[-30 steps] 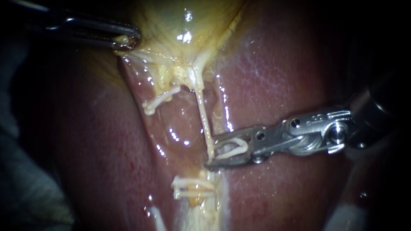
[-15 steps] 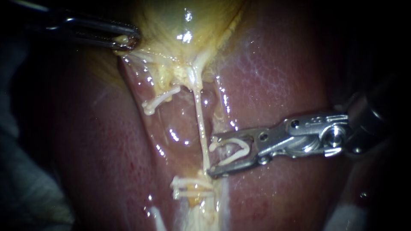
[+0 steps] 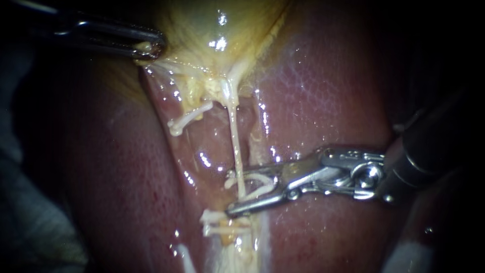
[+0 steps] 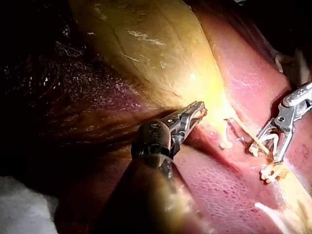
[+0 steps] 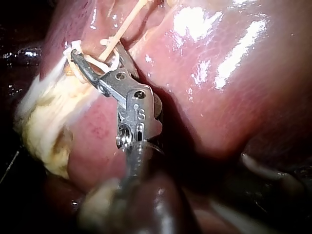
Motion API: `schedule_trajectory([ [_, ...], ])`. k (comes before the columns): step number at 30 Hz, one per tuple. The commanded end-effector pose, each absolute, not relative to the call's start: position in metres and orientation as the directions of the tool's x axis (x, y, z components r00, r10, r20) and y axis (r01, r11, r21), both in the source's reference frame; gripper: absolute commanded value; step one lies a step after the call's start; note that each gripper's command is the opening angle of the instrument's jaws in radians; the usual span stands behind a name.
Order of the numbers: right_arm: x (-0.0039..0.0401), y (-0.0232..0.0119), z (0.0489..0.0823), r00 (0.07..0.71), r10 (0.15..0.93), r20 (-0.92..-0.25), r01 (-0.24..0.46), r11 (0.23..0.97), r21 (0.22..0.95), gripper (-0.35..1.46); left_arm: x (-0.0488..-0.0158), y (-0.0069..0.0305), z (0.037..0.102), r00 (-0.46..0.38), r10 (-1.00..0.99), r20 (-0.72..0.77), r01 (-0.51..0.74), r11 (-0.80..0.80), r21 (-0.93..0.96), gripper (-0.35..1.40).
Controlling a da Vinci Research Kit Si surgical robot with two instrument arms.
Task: Clipping first clip right tube
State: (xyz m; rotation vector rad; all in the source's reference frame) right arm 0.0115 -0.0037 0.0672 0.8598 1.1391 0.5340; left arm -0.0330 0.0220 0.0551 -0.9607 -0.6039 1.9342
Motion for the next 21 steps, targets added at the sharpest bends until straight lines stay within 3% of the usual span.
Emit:
schedule_trajectory([
  [1,0.0116,-0.0037,0.0672,0.348,0.751,-0.561,0.052,0.582,0.812,0.50,-0.0330,0.0220,0.0550,-0.324,0.862,-0.389,-0.488,-0.505,-0.712,-0.35],
  [12,0.0122,-0.0039,0.0669,0.333,0.755,-0.564,0.061,0.580,0.812,0.50,-0.0330,0.0220,0.0550,-0.324,0.862,-0.389,-0.488,-0.505,-0.712,-0.35],
  [21,0.0121,-0.0047,0.0644,0.305,0.774,-0.555,0.108,0.551,0.828,0.49,-0.0330,0.0220,0.0549,-0.324,0.862,-0.389,-0.488,-0.504,-0.712,-0.35],
])
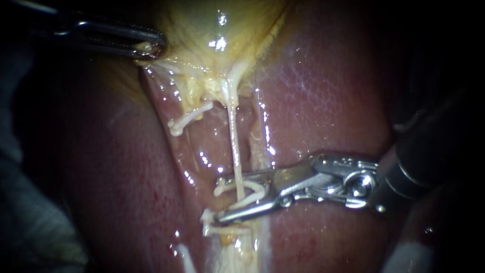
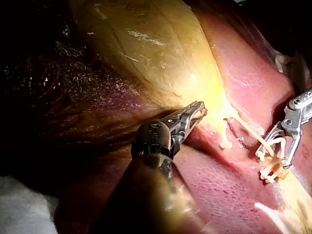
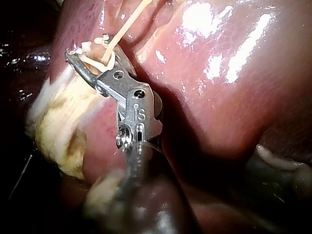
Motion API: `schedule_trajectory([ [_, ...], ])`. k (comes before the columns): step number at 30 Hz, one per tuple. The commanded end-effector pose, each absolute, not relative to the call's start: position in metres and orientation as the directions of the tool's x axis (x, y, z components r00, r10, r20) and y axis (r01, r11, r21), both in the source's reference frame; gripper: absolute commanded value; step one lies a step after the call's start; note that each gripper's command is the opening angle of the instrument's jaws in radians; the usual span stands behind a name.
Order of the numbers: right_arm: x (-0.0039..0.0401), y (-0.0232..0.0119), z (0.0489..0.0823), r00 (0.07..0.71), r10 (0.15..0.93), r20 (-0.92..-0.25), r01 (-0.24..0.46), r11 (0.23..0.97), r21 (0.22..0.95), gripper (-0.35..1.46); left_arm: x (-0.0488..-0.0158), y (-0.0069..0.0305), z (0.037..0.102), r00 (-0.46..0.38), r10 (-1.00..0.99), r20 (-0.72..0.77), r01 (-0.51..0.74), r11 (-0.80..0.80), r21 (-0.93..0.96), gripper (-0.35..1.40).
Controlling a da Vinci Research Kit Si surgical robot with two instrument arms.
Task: Clipping first clip right tube
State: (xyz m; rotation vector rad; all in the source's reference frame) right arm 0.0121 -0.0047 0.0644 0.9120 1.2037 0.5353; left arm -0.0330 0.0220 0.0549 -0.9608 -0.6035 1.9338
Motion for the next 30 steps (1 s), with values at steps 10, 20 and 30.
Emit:
schedule_trajectory([
  [10,0.0122,-0.0043,0.0626,0.299,0.793,-0.531,0.193,0.495,0.847,0.45,-0.0330,0.0220,0.0549,-0.324,0.863,-0.389,-0.488,-0.504,-0.712,-0.35],
  [20,0.0118,-0.0043,0.0625,0.309,0.814,-0.492,0.186,0.455,0.871,0.32,-0.0330,0.0220,0.0549,-0.324,0.863,-0.389,-0.488,-0.504,-0.712,-0.35],
  [30,0.0112,-0.0040,0.0626,0.311,0.823,-0.476,0.178,0.441,0.880,0.06,-0.0330,0.0220,0.0550,-0.324,0.862,-0.389,-0.488,-0.504,-0.712,-0.35],
])
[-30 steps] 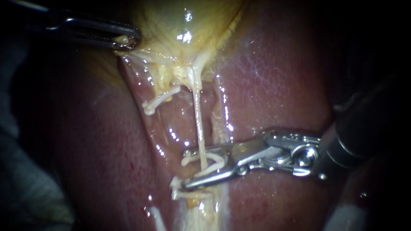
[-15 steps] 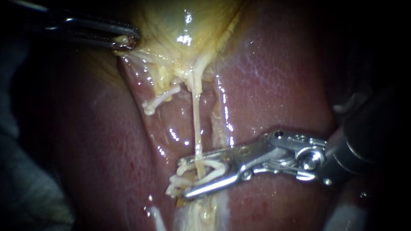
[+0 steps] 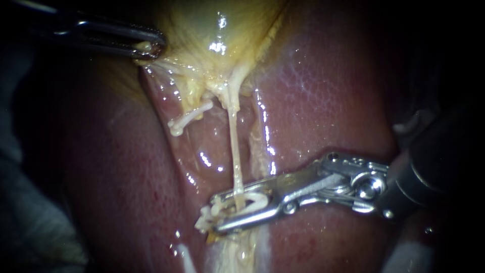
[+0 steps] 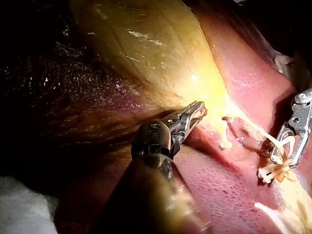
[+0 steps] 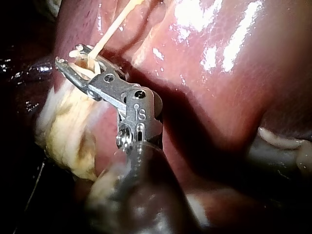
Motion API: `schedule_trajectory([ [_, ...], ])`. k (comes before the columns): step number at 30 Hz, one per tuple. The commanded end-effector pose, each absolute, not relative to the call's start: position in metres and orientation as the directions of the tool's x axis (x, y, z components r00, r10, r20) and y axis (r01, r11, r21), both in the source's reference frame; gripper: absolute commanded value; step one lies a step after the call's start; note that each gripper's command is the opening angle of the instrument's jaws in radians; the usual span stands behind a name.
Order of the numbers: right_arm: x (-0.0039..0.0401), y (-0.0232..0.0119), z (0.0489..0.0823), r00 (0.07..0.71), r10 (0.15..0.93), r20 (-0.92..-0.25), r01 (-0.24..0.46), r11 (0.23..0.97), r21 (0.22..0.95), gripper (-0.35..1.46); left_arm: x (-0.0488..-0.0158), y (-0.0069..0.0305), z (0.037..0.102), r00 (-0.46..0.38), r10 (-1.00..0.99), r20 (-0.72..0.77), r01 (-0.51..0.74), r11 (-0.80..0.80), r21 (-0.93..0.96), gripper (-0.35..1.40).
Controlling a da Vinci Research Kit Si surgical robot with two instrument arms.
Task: Clipping first clip right tube
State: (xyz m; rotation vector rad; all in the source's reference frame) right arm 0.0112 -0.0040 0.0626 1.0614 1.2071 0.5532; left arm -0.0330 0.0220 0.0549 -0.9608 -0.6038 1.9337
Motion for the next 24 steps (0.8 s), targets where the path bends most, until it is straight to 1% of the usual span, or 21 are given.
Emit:
schedule_trajectory([
  [1,0.0111,-0.0040,0.0626,0.309,0.823,-0.476,0.176,0.442,0.880,0.03,-0.0330,0.0220,0.0550,-0.324,0.862,-0.389,-0.488,-0.504,-0.712,-0.35],
  [5,0.0107,-0.0039,0.0627,0.311,0.825,-0.471,0.175,0.437,0.882,-0.16,-0.0330,0.0220,0.0550,-0.324,0.862,-0.389,-0.488,-0.504,-0.712,-0.35],
  [6,0.0106,-0.0039,0.0627,0.312,0.825,-0.471,0.176,0.437,0.882,-0.23,-0.0330,0.0220,0.0550,-0.324,0.862,-0.389,-0.488,-0.504,-0.712,-0.35],
  [7,0.0105,-0.0039,0.0627,0.311,0.826,-0.471,0.174,0.438,0.882,-0.34,-0.0330,0.0220,0.0550,-0.324,0.862,-0.389,-0.488,-0.504,-0.712,-0.35],
  [9,0.0103,-0.0039,0.0627,0.315,0.838,-0.445,0.163,0.414,0.896,-0.35,-0.0330,0.0220,0.0550,-0.324,0.863,-0.389,-0.488,-0.504,-0.712,-0.35],
  [11,0.0101,-0.0039,0.0628,0.305,0.842,-0.445,0.150,0.419,0.895,-0.35,-0.0330,0.0220,0.0550,-0.324,0.862,-0.389,-0.488,-0.504,-0.712,-0.35],
  [24,0.0101,-0.0039,0.0628,0.301,0.843,-0.445,0.149,0.420,0.895,-0.35,-0.0330,0.0220,0.0550,-0.324,0.862,-0.389,-0.488,-0.504,-0.712,-0.35],
])
